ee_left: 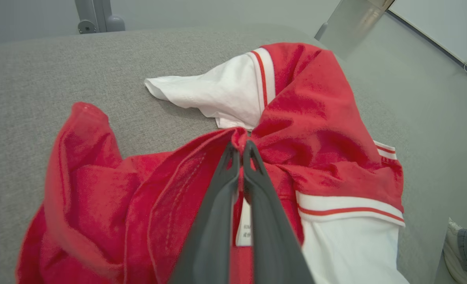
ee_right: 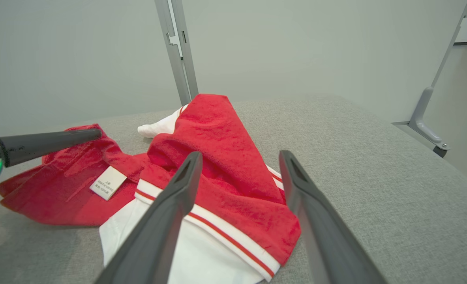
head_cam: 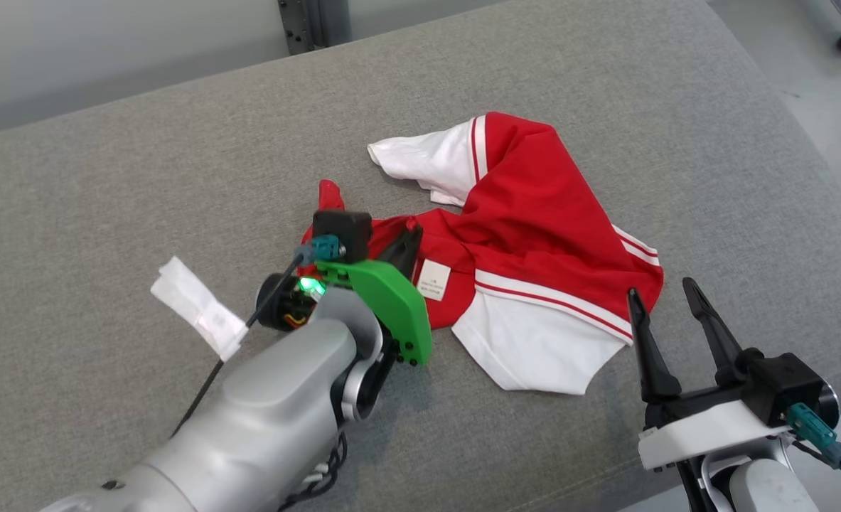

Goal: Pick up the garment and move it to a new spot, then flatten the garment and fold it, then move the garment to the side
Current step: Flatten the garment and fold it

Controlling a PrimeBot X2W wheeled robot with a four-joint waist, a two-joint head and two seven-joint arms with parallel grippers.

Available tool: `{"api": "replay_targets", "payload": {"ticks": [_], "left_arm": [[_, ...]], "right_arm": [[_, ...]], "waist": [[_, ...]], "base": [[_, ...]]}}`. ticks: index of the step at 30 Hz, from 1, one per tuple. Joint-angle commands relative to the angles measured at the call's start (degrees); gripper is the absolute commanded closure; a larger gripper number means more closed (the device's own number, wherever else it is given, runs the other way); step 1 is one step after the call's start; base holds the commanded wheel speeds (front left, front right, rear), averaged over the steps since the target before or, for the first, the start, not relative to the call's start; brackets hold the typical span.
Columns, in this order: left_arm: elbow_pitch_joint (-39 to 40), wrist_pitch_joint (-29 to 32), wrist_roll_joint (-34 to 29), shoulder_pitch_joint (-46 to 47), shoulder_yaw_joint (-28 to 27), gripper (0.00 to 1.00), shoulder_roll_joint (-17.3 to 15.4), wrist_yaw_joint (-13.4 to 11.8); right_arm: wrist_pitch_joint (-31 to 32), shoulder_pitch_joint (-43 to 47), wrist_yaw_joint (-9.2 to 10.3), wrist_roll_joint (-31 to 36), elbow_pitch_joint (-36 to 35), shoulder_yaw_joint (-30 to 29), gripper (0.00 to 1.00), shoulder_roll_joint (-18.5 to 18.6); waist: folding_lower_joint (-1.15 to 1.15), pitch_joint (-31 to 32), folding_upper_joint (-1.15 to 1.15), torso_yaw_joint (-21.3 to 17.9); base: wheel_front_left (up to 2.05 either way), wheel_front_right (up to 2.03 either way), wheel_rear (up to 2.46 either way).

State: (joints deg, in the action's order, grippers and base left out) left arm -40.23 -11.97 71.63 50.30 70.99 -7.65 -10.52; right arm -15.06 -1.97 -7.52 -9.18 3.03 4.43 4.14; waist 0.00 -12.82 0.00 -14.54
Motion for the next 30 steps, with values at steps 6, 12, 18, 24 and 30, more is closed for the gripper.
{"api": "replay_targets", "payload": {"ticks": [6,12,18,24,30], "left_arm": [[16.7,-2.8,-0.9,-11.7,-1.2,1.00,-8.0,-5.1],[34.0,-3.2,0.0,-29.2,-8.3,1.00,-16.6,-13.0],[34.3,-3.2,-2.9,-41.8,-18.7,1.00,-16.2,-13.3],[33.6,-3.3,-11.9,-46.3,-32.8,1.00,-12.2,-8.8],[29.6,-3.2,-21.0,-47.6,-43.8,1.00,-6.9,-3.9]], "right_arm": [[-0.2,3.5,0.06,0.6,-0.8,-1.9,0.00,0.6],[-0.2,6.3,0.06,0.8,-1.5,-3.6,0.00,1.2],[-0.2,6.9,0.06,0.9,-1.6,-3.4,0.00,2.1],[-0.2,7.1,0.06,1.1,-1.7,-3.4,0.00,2.8],[-0.2,6.8,0.06,1.1,-1.2,-2.5,0.00,2.6]], "waist": [[0.00,2.9,0.00,4.4],[0.00,3.9,0.00,8.7],[0.00,4.7,0.00,12.3],[0.00,5.4,0.00,14.0],[0.00,5.6,0.00,13.9]], "base": [[0.00,0.00,0.00],[0.00,0.00,0.00],[0.00,0.00,0.00],[0.00,0.00,0.00],[0.00,0.00,0.00]]}}
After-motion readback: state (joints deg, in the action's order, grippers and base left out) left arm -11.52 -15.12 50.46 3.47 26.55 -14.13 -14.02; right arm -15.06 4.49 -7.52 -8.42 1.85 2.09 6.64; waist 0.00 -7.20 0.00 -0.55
